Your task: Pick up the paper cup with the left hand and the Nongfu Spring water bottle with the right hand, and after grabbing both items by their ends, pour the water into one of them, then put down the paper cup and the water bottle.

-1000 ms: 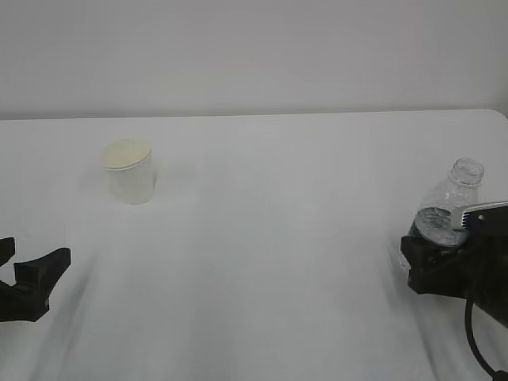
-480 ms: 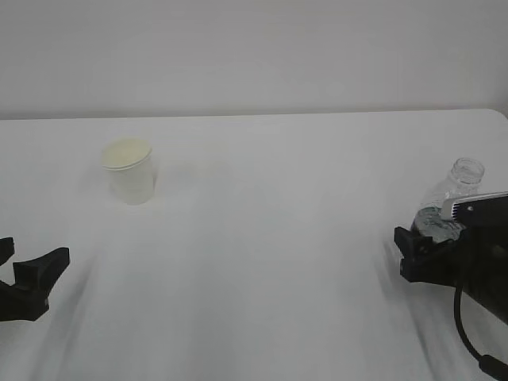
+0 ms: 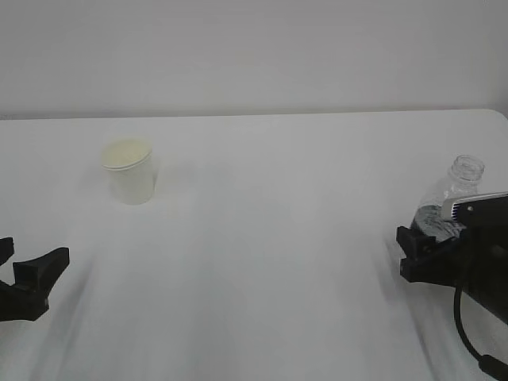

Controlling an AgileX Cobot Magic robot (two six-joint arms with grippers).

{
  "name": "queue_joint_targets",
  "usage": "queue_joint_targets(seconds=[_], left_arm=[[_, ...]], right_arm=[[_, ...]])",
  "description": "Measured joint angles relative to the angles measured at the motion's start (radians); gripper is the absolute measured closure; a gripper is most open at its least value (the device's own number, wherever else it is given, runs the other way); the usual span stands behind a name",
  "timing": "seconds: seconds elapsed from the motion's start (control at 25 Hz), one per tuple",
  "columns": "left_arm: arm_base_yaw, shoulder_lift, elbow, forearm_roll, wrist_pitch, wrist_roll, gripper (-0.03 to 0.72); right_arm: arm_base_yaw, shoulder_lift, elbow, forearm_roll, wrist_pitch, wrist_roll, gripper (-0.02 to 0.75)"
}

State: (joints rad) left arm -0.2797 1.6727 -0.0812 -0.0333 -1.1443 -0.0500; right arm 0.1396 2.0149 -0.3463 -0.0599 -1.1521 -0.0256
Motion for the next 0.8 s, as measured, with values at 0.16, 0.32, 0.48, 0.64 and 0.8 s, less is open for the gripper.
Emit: queue_joint_targets(seconds=[0.16, 0.32, 0.48, 0.64, 0.8], left_arm=[[0.0, 0.0, 0.0, 0.0, 0.0, 0.0, 0.101], [0.0, 0.0, 0.0, 0.0, 0.0, 0.0, 0.101], [0.0, 0.0, 0.0, 0.0, 0.0, 0.0, 0.101], [0.0, 0.0, 0.0, 0.0, 0.0, 0.0, 0.101], [0.0, 0.0, 0.0, 0.0, 0.0, 0.0, 0.101]], right_arm=[[0.0, 0.0, 0.0, -0.004, 0.0, 0.0, 0.246], [0.0, 0.0, 0.0, -0.01, 0.0, 0.0, 0.246], [0.0, 0.0, 0.009, -0.012, -0.007, 0.0, 0.246], [0.0, -0.006, 0.024, -0.013, -0.013, 0.0, 0.247], [0.0, -0.048, 0.036, -0.014, 0.019, -0.014, 0.248]])
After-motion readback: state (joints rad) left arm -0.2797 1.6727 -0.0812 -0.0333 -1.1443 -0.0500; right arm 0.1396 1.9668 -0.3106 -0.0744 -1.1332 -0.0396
